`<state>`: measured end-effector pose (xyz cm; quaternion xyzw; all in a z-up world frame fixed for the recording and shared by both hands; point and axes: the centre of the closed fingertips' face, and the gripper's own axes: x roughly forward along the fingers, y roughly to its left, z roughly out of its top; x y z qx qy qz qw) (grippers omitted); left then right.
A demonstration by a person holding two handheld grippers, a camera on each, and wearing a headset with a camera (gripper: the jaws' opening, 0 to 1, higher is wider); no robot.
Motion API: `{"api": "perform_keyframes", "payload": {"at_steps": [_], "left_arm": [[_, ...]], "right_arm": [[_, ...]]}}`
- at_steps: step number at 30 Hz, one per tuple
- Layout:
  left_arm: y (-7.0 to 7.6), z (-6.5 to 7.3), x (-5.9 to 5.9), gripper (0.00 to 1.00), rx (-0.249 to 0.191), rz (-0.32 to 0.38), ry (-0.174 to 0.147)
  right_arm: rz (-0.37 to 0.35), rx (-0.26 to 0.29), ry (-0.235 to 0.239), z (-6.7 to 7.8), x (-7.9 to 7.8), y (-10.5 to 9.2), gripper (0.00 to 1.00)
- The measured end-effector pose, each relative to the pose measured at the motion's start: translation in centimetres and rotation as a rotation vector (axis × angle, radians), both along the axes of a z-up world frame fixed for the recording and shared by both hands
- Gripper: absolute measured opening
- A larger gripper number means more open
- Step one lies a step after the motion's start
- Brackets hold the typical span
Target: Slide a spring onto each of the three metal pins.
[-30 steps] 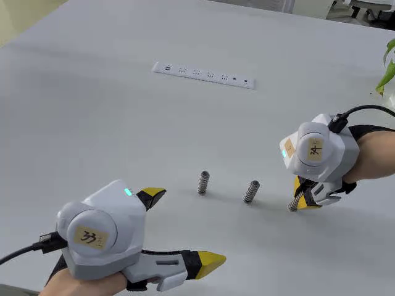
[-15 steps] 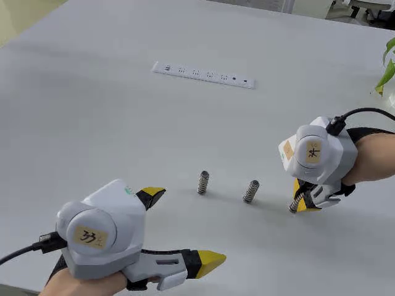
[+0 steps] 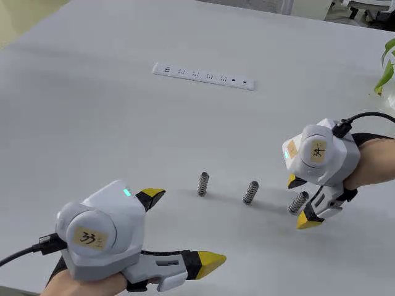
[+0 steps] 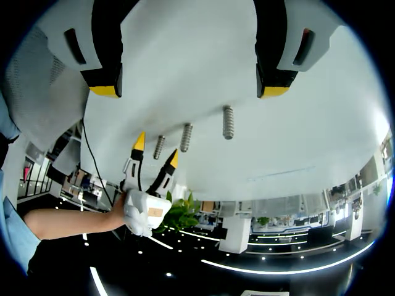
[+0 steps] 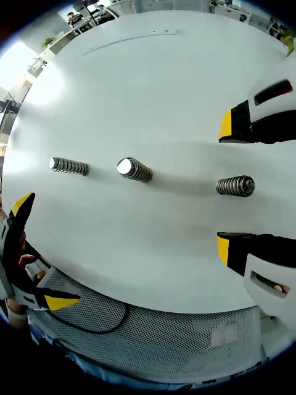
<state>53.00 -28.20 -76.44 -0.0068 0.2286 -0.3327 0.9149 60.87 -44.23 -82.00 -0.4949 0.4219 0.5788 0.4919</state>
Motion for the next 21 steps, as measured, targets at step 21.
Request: {"api": "perform_keyframes", "payload": {"at_steps": [21], "left_arm": [[0.12, 0.05, 0.19, 0.88, -0.001, 0.005, -0.001]], "right_arm": [[-0.18, 0.203, 0.008, 0.35, -0.45, 0.35, 0.99]]}}
